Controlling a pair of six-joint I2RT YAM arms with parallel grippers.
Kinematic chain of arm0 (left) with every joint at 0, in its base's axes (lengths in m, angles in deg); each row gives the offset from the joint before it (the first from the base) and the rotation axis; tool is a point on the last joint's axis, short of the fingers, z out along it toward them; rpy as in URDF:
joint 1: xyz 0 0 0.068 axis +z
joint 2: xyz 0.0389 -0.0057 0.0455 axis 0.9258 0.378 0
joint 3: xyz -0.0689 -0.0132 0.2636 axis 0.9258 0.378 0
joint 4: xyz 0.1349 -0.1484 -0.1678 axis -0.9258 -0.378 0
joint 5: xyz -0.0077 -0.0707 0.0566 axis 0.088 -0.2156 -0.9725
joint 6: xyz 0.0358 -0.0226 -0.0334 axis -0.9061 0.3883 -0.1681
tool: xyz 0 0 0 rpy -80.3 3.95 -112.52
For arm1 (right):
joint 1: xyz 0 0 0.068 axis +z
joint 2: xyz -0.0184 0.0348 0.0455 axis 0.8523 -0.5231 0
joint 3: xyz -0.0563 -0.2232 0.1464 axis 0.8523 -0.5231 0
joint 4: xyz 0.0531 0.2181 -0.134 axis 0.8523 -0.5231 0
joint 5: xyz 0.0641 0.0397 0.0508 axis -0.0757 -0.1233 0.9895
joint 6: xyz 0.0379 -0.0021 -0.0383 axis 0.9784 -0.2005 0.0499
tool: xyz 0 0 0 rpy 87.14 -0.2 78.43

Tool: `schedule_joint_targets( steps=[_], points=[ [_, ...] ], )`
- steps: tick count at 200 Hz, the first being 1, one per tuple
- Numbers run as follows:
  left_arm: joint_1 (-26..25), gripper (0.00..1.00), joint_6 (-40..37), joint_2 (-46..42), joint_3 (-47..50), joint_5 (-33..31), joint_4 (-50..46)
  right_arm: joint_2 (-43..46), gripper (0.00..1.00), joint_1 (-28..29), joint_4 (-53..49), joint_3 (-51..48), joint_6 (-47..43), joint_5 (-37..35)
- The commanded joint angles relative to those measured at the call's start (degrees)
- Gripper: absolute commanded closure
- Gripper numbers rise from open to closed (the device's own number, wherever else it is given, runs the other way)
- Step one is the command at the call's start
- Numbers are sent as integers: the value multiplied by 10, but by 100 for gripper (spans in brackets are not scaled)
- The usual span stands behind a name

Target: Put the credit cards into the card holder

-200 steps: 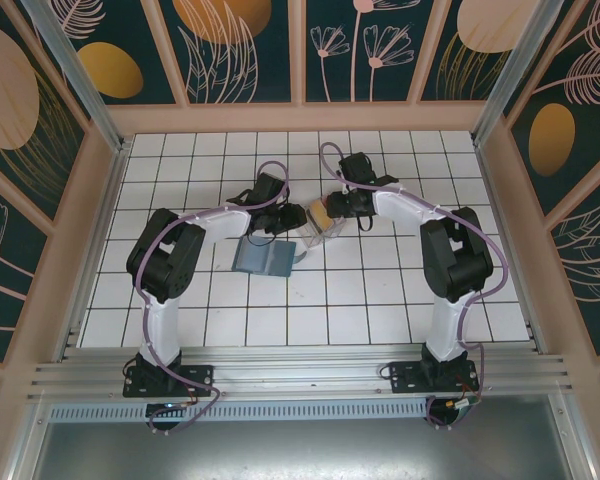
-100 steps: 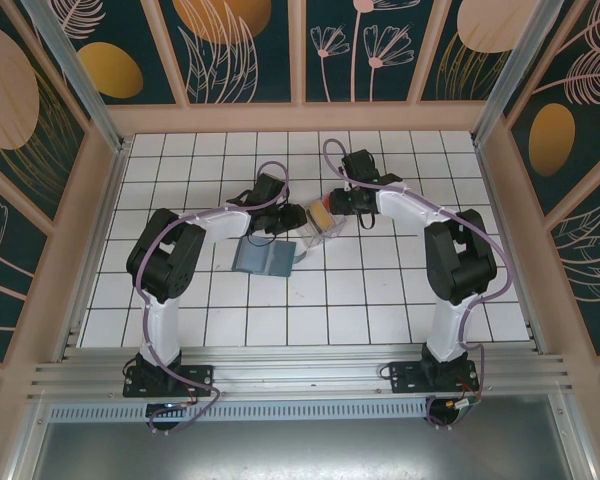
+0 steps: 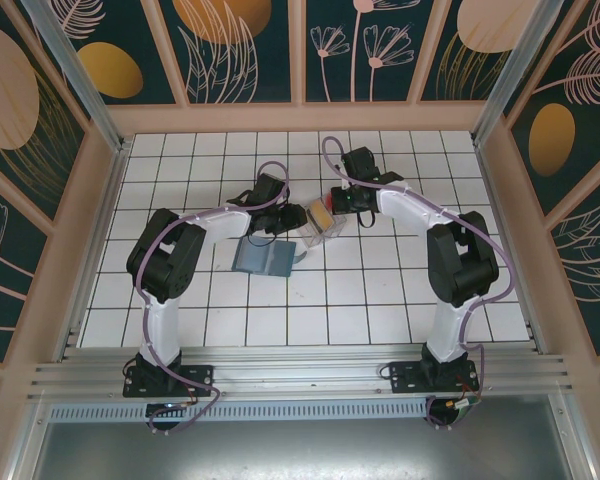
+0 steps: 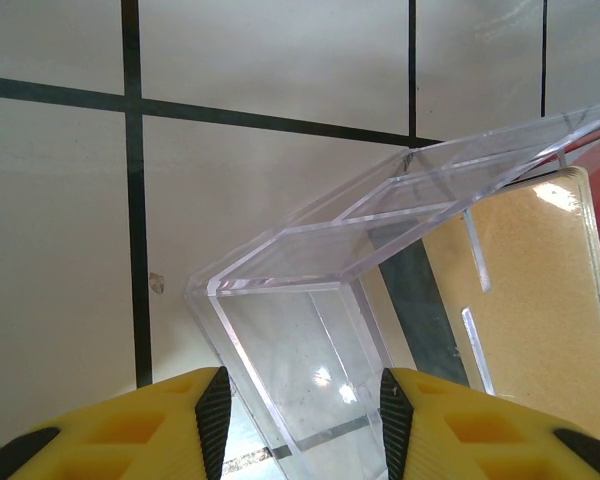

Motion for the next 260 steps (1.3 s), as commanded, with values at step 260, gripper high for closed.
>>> schedule_joint_targets(
  steps=[260],
  points=[
    [-2, 54, 4, 12, 13, -5, -28, 8, 74, 7, -35, 35, -12, -69]
  ],
)
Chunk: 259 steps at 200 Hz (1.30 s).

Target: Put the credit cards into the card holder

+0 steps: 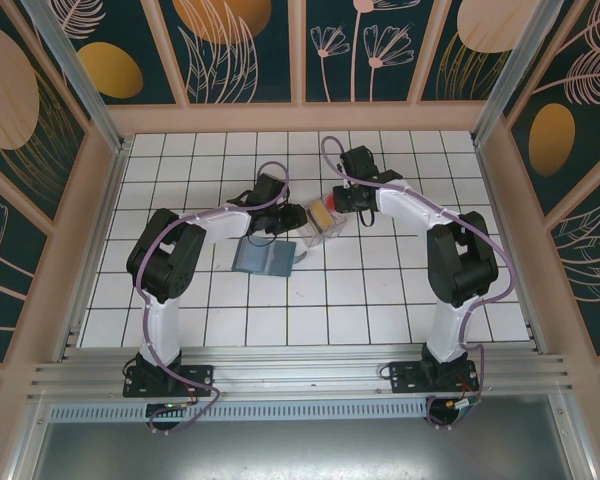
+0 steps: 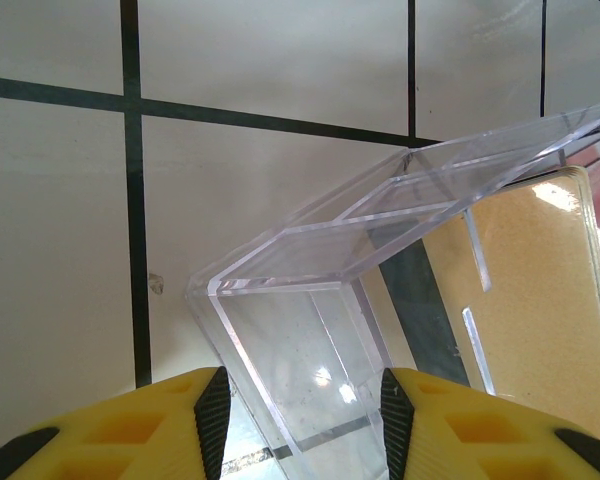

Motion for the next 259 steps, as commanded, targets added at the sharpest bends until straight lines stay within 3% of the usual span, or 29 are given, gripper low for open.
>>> schedule_joint_targets(
  steps=[1, 43, 62, 122, 199, 259],
  points=[
    [-2, 54, 3, 12, 11, -5, -30, 8, 75, 2, -15, 23, -8, -8],
    [-1, 54, 2, 13, 8, -5, -33, 2, 96, 6, -19, 31, -10, -4],
    [-1, 54, 1, 14, 8, -5, -33, -1, 100, 8, -23, 33, -11, -3],
    [-1, 54, 3, 14, 17, -5, -29, 34, 100, 7, -13, 22, -4, 4],
    [-2, 54, 5, 0, 18, -1, -28, 79, 100, -21, 30, -7, 30, 118],
    [-1, 52, 28, -64, 33, 29, 15, 114, 100, -78, 97, -64, 85, 263]
  ],
)
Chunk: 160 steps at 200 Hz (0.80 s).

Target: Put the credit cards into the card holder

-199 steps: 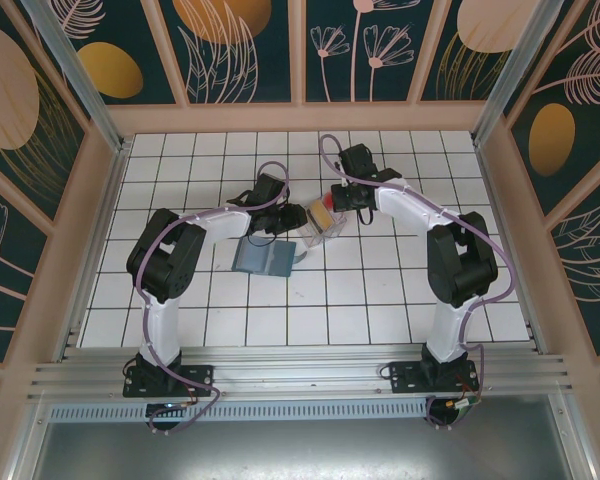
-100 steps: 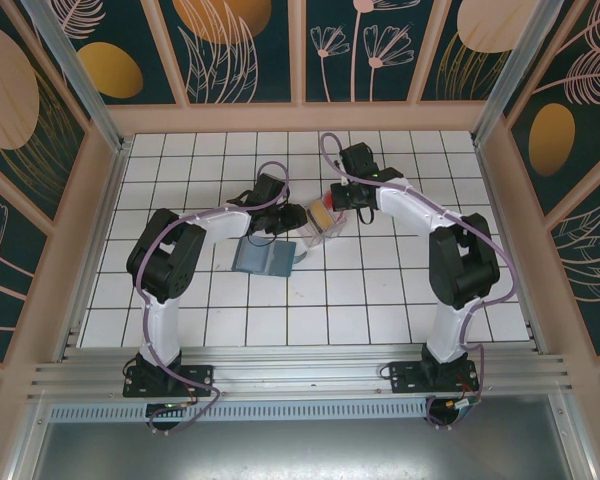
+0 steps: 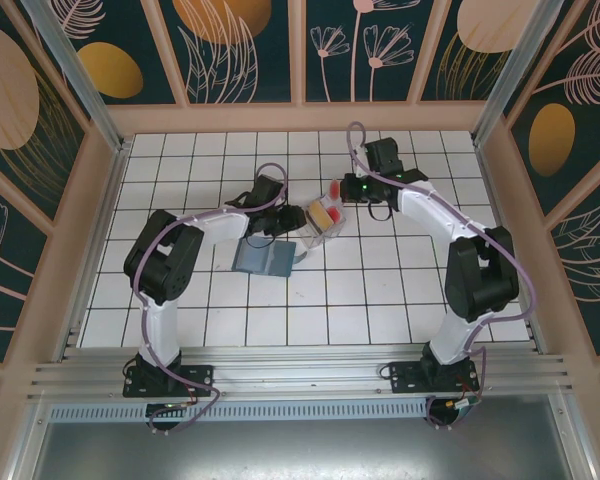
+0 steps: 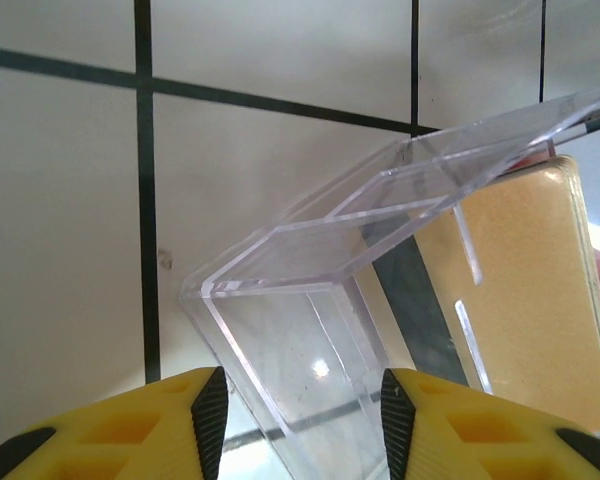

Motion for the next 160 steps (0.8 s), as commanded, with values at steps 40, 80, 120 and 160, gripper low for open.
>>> schedule_joint_targets(
  steps=[40, 80, 120, 160],
  points=[
    [-1, 50, 100, -86, 60, 96, 162, 57, 100, -50, 101, -48, 84, 186],
    [2, 36, 232, -105, 121, 157, 413, 88, 100, -75, 188, -84, 163, 290],
    [3, 36, 349, -77, 137, 178, 606, 97, 100, -77, 232, -99, 206, 322],
    [3, 37, 395, -59, 135, 182, 672, 100, 100, -78, 256, -107, 228, 336]
  ],
)
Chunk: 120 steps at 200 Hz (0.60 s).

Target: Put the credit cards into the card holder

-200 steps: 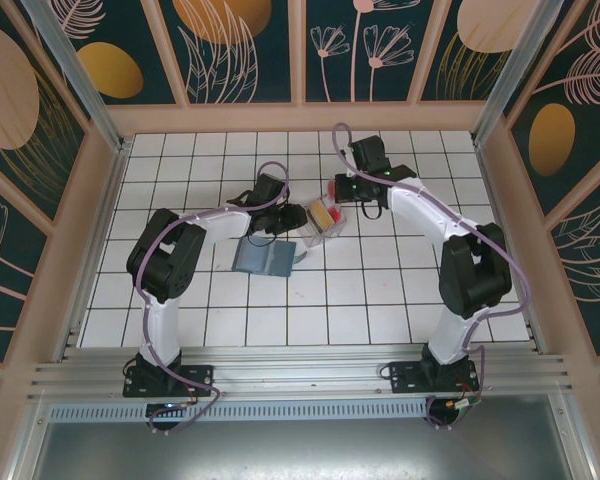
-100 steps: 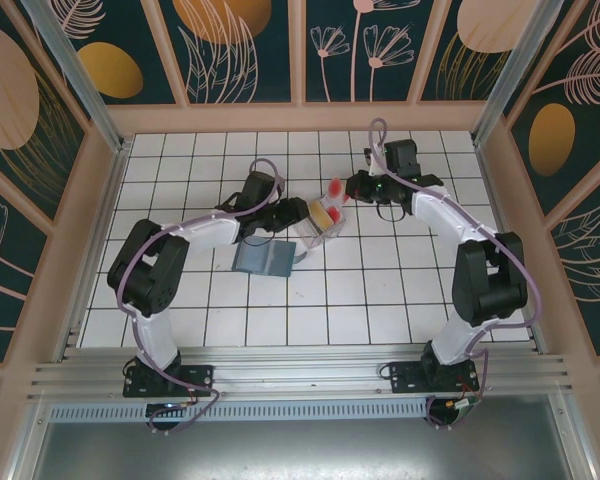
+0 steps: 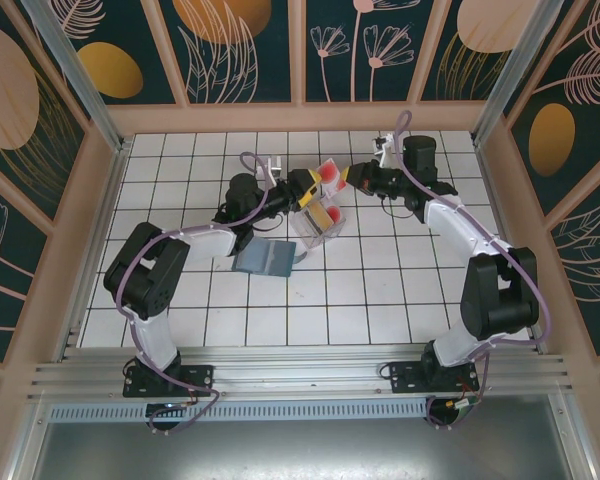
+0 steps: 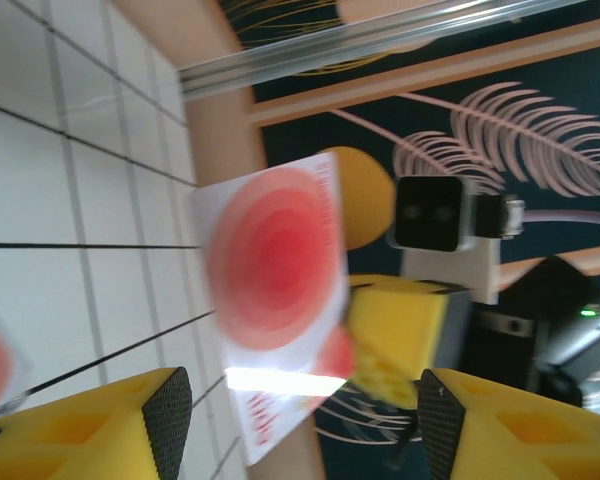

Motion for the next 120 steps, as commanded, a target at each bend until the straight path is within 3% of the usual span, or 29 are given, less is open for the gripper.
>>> schedule_joint_targets(
  steps=[1, 120],
  points=[
    [3, 37, 50, 17, 2, 17, 94, 18, 100, -2, 51, -12, 33, 37],
    [3, 42, 43, 34, -15, 20, 71, 24, 100, 3, 85, -16, 68, 64]
  ],
)
